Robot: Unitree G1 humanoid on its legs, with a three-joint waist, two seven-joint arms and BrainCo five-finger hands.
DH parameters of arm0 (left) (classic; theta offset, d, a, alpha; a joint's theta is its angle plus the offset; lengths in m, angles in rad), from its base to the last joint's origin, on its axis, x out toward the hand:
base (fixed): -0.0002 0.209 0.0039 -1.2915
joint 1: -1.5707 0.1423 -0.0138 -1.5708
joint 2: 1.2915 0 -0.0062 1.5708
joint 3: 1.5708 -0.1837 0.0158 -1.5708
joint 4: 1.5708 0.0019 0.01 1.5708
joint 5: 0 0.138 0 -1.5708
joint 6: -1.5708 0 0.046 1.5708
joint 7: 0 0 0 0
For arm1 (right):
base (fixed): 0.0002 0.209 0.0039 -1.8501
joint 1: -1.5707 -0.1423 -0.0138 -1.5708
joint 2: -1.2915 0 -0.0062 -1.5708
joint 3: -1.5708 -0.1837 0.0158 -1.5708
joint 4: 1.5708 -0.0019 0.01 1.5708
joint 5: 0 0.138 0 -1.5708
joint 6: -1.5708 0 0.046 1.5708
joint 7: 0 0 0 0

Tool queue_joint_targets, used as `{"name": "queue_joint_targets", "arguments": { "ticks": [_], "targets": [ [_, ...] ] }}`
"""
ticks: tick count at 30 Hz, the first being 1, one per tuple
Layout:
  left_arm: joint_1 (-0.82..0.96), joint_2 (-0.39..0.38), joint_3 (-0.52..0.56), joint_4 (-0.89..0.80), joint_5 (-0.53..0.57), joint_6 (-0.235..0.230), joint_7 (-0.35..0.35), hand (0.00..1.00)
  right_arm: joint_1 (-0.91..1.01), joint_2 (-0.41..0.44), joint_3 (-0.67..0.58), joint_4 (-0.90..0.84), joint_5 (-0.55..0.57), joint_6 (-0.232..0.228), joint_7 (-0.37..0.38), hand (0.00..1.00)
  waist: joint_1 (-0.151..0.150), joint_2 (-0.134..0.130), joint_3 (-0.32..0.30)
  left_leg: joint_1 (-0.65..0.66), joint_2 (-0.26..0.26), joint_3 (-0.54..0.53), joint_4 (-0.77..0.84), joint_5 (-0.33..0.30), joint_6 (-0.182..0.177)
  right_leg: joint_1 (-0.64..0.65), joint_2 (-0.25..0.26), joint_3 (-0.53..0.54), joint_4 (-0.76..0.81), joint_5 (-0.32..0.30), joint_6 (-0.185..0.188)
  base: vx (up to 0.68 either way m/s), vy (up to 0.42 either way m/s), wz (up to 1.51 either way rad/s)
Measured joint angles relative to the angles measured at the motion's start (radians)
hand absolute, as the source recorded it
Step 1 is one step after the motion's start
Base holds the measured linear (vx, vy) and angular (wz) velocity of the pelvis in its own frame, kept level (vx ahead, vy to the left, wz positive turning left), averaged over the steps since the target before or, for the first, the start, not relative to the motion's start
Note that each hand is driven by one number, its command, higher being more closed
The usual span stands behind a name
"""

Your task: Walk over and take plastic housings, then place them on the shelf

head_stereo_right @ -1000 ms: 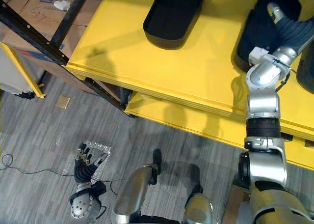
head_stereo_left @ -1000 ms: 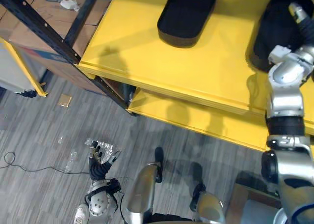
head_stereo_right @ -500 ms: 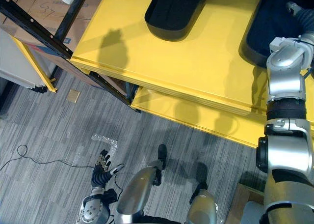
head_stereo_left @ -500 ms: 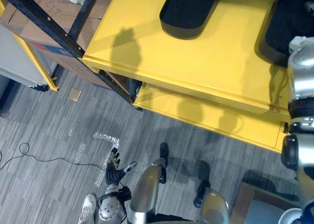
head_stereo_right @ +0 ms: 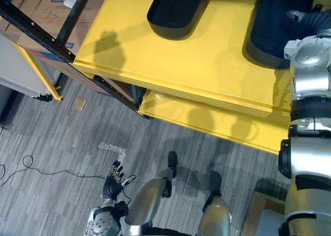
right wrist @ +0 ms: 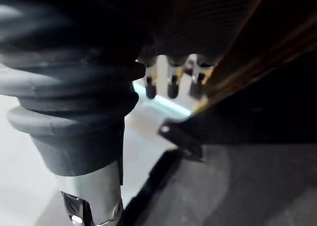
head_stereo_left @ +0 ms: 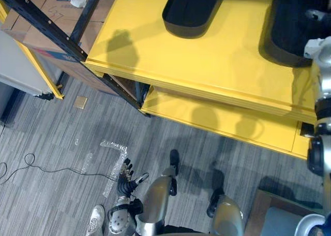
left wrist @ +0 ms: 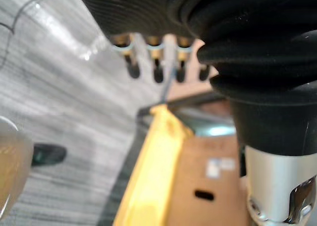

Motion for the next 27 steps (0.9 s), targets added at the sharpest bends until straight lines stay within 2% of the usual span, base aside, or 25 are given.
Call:
{"name": "queue_joint_targets", "arguments": {
  "ticks": [5, 12, 17, 19, 20, 22, 24, 27],
  "targets": [
    [0.000, 0.000, 0.000, 0.000, -0.027, 0.000, 0.001, 0.00, -0.001, 0.000, 0.045, 0.000, 0.004, -0.010, 0.077, 0.00, 0.001, 0.000, 0.000, 0.012, 0.000, 0.004, -0.009, 0.004, -0.004, 0.001, -0.001, 0.004, 0.008, -0.001, -0.002, 0.00, -0.006, -0.02],
    [0.000, 0.000, -0.008, 0.001, -0.034, 0.000, 0.002, 0.00, -0.009, 0.005, 0.047, 0.000, 0.022, -0.029, 0.067, 0.00, 0.005, 0.003, -0.002, 0.013, 0.000, 0.001, -0.035, 0.022, -0.008, -0.011, -0.001, 0.002, 0.019, -0.002, -0.002, 0.00, 0.000, 0.00],
    [0.000, -0.001, -0.043, 0.002, -0.032, -0.003, 0.002, 0.00, -0.028, 0.012, 0.064, -0.007, 0.038, -0.029, -0.059, 0.00, 0.017, 0.020, -0.013, 0.014, 0.000, -0.003, -0.039, 0.025, -0.011, -0.011, -0.001, -0.002, 0.022, -0.003, -0.002, 0.00, -0.003, 0.01],
    [0.000, -0.001, -0.044, 0.001, -0.024, -0.031, 0.002, 0.00, -0.041, 0.038, 0.036, -0.046, 0.038, -0.049, -0.151, 0.00, 0.016, 0.023, -0.015, 0.019, 0.000, -0.004, -0.051, 0.033, -0.011, -0.010, 0.000, -0.002, 0.022, -0.003, -0.002, 0.00, 0.000, 0.00],
    [-0.001, -0.001, -0.048, -0.002, -0.023, -0.041, 0.002, 0.00, -0.042, 0.048, 0.018, -0.066, 0.038, -0.057, -0.172, 0.00, 0.015, 0.023, -0.015, 0.022, 0.000, -0.004, -0.057, 0.038, -0.009, -0.009, 0.000, -0.001, 0.022, -0.003, -0.002, 0.00, 0.000, 0.00],
    [-0.002, 0.000, -0.078, -0.061, -0.012, -0.081, 0.005, 0.00, -0.042, 0.090, -0.068, -0.204, 0.039, -0.127, -0.275, 0.00, 0.014, 0.023, -0.015, 0.036, 0.000, -0.002, -0.072, 0.041, -0.012, -0.005, 0.000, 0.000, 0.017, -0.002, -0.002, 0.01, -0.015, -0.01],
    [-0.005, -0.001, -0.091, -0.167, -0.011, -0.088, 0.008, 0.00, -0.042, 0.130, -0.107, -0.344, 0.040, -0.171, -0.332, 0.00, 0.003, 0.022, -0.014, 0.047, -0.001, -0.003, -0.070, 0.044, -0.008, 0.015, 0.002, -0.004, 0.008, -0.001, 0.000, 0.04, -0.026, 0.03],
    [-0.042, 0.003, -0.081, -0.396, -0.024, -0.095, 0.006, 0.00, -0.039, 0.211, -0.109, -0.577, 0.039, -0.180, -0.344, 0.00, -0.035, 0.021, -0.014, 0.082, -0.005, -0.006, -0.071, 0.040, -0.005, 0.062, 0.004, -0.006, -0.019, 0.004, 0.006, 0.04, -0.013, -0.01]
  ]
}}
